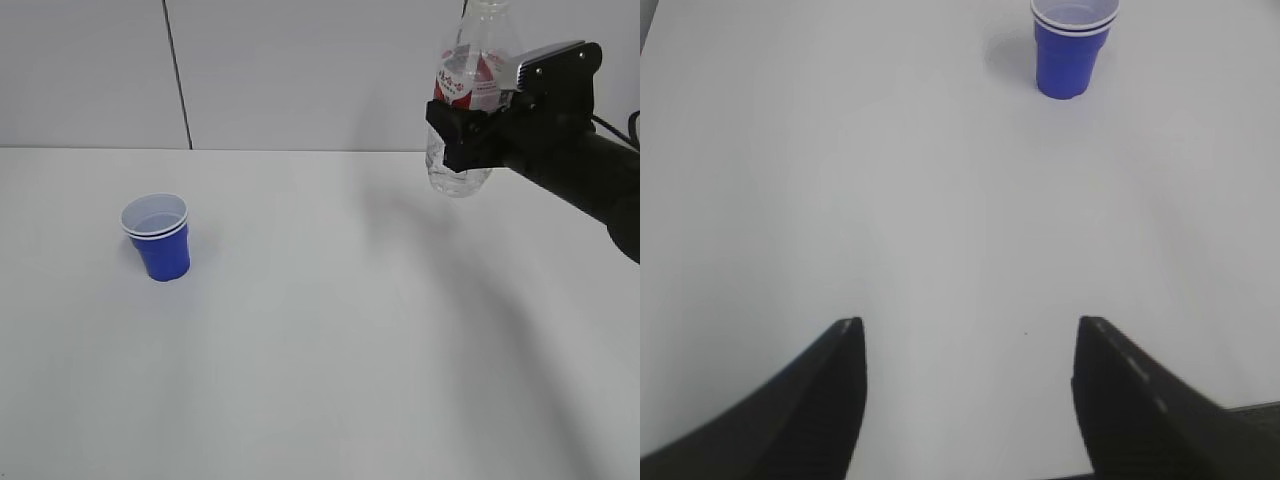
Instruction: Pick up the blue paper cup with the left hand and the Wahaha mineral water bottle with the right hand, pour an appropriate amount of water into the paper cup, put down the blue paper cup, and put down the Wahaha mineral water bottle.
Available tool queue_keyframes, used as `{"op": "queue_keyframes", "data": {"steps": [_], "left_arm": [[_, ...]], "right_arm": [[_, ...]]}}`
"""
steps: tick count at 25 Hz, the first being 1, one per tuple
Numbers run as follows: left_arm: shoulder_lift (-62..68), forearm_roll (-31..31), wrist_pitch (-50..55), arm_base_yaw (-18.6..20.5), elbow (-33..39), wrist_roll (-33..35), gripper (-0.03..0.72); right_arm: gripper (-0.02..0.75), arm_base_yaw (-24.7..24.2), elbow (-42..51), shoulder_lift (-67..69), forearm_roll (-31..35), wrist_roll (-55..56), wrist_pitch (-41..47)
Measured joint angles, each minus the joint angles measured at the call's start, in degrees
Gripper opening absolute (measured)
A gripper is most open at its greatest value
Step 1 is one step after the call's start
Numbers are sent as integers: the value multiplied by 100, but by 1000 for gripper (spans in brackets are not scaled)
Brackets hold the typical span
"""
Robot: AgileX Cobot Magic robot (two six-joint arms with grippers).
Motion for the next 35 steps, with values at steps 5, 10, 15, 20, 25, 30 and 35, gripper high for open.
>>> {"op": "queue_keyframes", "data": {"steps": [5, 10, 15, 20, 25, 30, 35], "left_arm": [[0, 0, 0, 0, 0, 0, 465], [0, 0, 0, 0, 0, 0, 461], [0, 0, 0, 0, 0, 0, 459], [0, 0, 0, 0, 0, 0, 459], [0, 0, 0, 0, 0, 0, 459], [0, 0, 0, 0, 0, 0, 459], [0, 0, 0, 0, 0, 0, 459]], "right_arm": [[484, 0, 0, 319, 471, 521, 97], [484, 0, 0, 354, 559, 823, 583], [484, 0, 0, 465, 567, 778, 732], [484, 0, 0, 914, 567, 681, 662], [484, 0, -13, 1262, 567, 236, -60], [484, 0, -54, 1457, 596, 144, -437], [484, 0, -54, 1578, 610, 122, -764]]}}
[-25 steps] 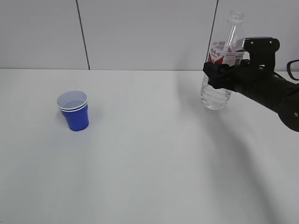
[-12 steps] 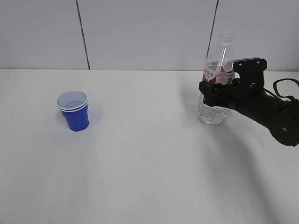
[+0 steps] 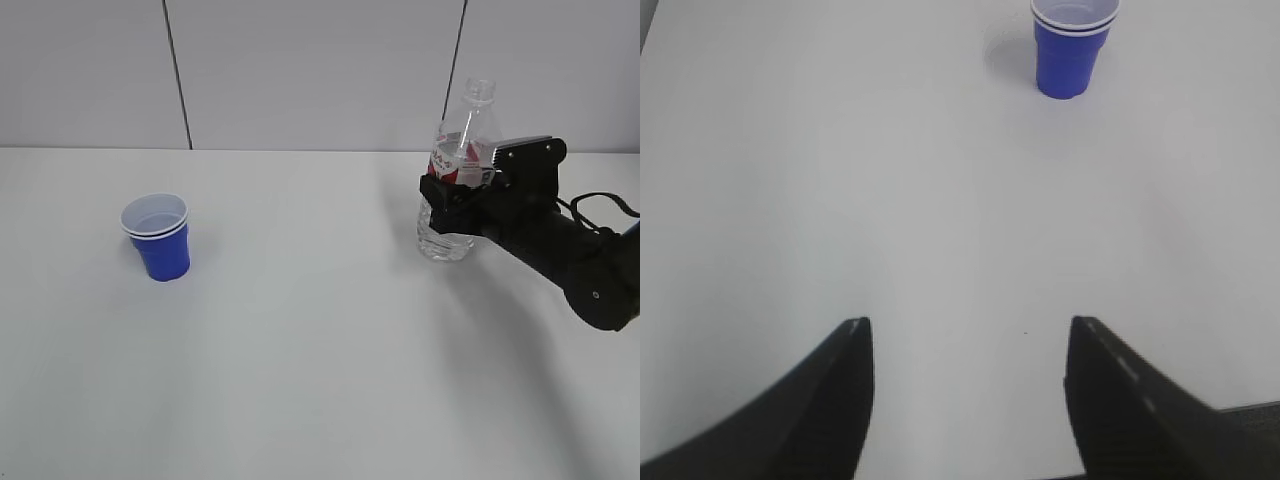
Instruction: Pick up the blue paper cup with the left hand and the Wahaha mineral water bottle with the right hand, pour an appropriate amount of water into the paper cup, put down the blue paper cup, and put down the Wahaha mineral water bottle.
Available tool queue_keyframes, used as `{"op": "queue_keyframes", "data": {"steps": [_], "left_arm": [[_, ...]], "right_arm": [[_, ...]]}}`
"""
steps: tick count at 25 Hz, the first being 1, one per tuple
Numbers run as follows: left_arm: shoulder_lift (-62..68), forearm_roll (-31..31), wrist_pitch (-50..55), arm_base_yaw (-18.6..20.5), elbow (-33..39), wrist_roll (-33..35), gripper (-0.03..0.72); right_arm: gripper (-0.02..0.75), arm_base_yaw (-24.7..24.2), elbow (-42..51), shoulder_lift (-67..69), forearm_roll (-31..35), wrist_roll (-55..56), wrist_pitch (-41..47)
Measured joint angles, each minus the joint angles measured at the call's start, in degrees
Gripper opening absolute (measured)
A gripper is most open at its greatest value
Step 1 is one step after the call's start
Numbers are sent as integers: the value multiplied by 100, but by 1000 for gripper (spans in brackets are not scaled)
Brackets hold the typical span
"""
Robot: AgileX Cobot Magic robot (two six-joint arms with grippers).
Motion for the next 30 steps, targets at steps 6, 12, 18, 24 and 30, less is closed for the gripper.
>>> {"op": "queue_keyframes", "data": {"steps": [6, 12, 18, 24, 30], "left_arm": [[0, 0, 0, 0, 0, 0, 459], [0, 0, 0, 0, 0, 0, 459], [0, 0, 0, 0, 0, 0, 459], [0, 0, 0, 0, 0, 0, 459], [0, 0, 0, 0, 0, 0, 459]], "right_arm": [[517, 0, 34, 0, 0, -14, -47], [657, 0, 34, 0, -48, -126, -58], [663, 0, 275, 0, 32, -416, -569], [663, 0, 662, 0, 213, -540, -612], [663, 0, 1201, -55, 301, -634, -635]]}}
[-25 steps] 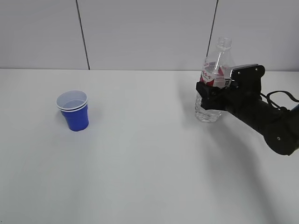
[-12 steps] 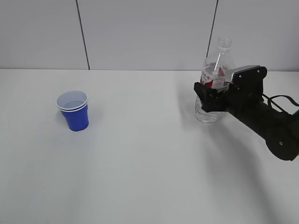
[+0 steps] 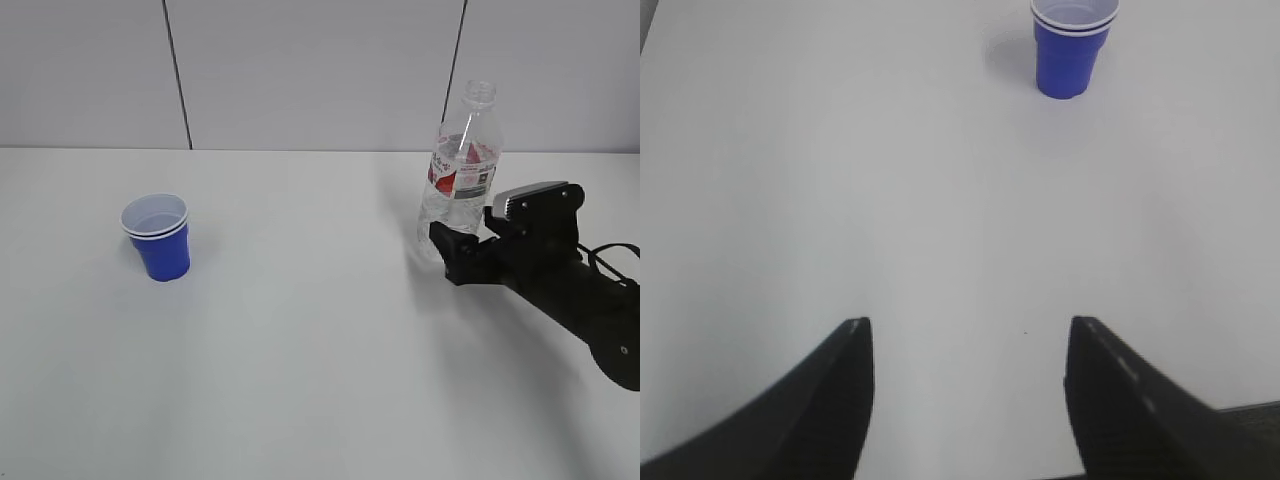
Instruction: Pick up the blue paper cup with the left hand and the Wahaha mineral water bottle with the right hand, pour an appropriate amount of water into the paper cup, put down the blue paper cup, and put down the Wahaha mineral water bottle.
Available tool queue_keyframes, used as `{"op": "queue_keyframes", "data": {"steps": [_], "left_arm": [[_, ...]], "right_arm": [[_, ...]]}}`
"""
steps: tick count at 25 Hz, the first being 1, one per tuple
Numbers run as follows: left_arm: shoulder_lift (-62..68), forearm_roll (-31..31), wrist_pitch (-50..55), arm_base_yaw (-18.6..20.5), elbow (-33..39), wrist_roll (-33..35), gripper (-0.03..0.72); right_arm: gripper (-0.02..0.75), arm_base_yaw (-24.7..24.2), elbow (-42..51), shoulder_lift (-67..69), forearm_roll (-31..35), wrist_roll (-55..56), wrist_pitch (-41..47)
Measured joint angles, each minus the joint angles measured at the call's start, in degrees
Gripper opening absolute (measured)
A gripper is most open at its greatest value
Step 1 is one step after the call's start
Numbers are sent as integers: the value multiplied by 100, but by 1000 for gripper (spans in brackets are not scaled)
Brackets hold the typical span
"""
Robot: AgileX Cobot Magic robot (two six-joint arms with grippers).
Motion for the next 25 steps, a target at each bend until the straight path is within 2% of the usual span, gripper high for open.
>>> {"op": "queue_keyframes", "data": {"steps": [5, 12, 16, 25], "left_arm": [[0, 0, 0, 0, 0, 0, 459], [0, 0, 0, 0, 0, 0, 459], [0, 0, 0, 0, 0, 0, 459], [0, 0, 0, 0, 0, 0, 459]], "right_arm": [[662, 0, 515, -502, -44, 55, 0], [659, 0, 1659, -2591, -336, 333, 129], [655, 0, 1968, -3903, -668, 624, 1151], [641, 0, 1994, -6567, -1407, 1611, 3683]]}}
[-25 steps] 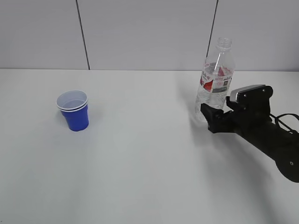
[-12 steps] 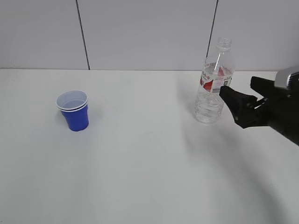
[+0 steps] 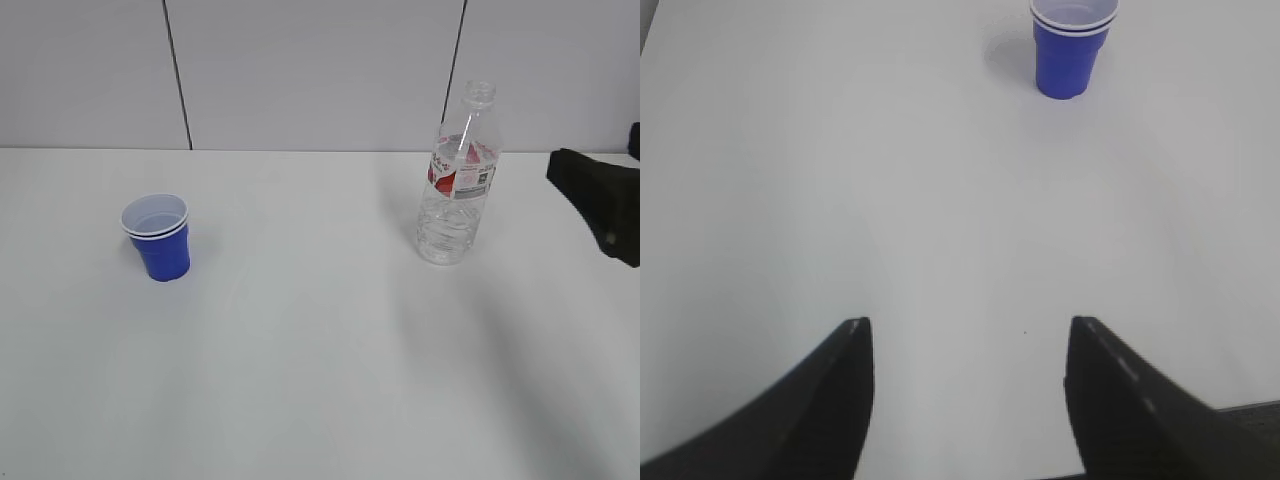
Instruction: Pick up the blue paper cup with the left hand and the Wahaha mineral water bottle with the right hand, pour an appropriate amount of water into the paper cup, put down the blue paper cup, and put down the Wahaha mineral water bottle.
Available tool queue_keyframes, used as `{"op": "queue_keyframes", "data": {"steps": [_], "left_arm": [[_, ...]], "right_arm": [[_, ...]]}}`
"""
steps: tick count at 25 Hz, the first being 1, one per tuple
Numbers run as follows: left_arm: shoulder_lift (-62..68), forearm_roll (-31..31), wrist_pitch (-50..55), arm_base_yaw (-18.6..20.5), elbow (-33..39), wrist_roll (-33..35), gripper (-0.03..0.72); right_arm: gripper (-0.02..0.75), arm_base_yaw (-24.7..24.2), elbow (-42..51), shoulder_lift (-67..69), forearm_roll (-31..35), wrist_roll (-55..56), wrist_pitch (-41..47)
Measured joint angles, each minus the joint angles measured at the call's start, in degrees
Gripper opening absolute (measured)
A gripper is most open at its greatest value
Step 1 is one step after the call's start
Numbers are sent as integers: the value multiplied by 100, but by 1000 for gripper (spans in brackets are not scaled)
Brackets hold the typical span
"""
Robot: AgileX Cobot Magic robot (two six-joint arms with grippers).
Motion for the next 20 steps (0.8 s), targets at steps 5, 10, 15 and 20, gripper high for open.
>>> {"op": "queue_keyframes", "data": {"steps": [5, 10, 15, 20], "left_arm": [[0, 0, 0, 0, 0, 0, 459], [0, 0, 0, 0, 0, 0, 459], [0, 0, 0, 0, 0, 0, 459], [0, 0, 0, 0, 0, 0, 459]], "right_arm": [[629, 0, 0, -1358, -1047, 1228, 844], [617, 0, 0, -2649, -2972, 3090, 1535], [604, 0, 20, -3494, -5431, 5237, 1988], [590, 0, 20, -3657, -6916, 6548, 1976]]}}
